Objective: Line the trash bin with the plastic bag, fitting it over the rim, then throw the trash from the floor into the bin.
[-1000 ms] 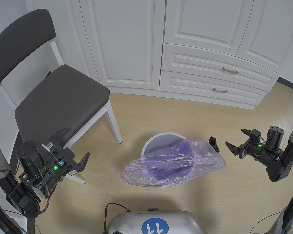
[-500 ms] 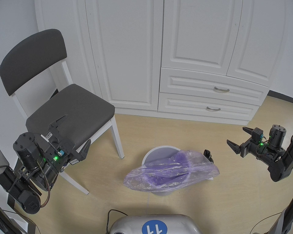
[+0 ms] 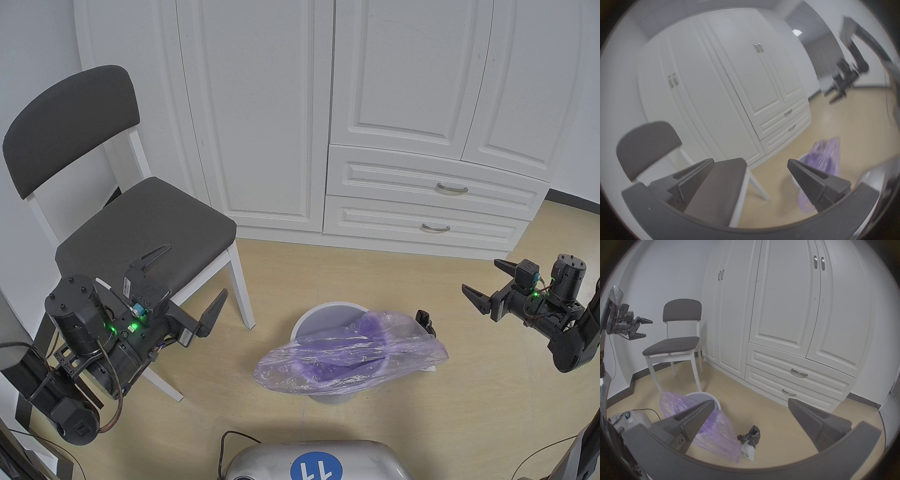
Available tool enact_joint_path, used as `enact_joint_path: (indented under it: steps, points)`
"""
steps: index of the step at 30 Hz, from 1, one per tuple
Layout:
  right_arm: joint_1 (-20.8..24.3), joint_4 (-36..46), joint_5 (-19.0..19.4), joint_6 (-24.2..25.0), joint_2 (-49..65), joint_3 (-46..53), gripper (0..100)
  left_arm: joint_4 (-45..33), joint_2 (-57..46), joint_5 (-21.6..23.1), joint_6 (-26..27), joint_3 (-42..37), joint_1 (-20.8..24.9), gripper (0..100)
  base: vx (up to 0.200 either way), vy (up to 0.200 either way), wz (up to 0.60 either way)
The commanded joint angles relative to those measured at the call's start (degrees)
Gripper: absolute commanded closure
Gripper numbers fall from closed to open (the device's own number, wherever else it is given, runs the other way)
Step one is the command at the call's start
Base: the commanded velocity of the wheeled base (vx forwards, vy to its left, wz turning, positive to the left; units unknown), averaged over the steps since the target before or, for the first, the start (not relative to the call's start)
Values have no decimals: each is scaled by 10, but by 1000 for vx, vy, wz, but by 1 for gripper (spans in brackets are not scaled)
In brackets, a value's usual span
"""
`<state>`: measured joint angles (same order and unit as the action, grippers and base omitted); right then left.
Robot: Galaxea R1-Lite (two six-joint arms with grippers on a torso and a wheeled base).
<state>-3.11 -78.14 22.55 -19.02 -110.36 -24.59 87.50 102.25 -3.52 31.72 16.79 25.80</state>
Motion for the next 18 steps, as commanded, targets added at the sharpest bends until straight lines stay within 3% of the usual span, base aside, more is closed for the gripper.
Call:
enact_joint_path:
  steps: [1,5,8,10,14,15,18]
  points:
    - [24,2,0,27,-17,-7,0,-25,40,-47,-163,68,74,0,0,0,0]
    - [43,54,-1,44,-23,-34,0,-80,77,-48,-248,80,109,0,0,0,0]
    - [47,75,-3,52,-21,-44,0,-92,91,-47,-257,83,116,0,0,0,0]
    - [70,146,-11,101,-12,-78,0,-104,153,-47,-276,113,121,0,0,0,0]
    - [91,196,-44,122,-19,-106,0,-117,183,-48,-291,154,116,0,0,0,0]
    - [99,223,-72,124,-34,-125,0,-160,183,-48,-301,180,111,0,0,0,0]
    - [105,251,-97,124,-49,-143,0,-292,153,-46,-320,228,100,0,0,0,0]
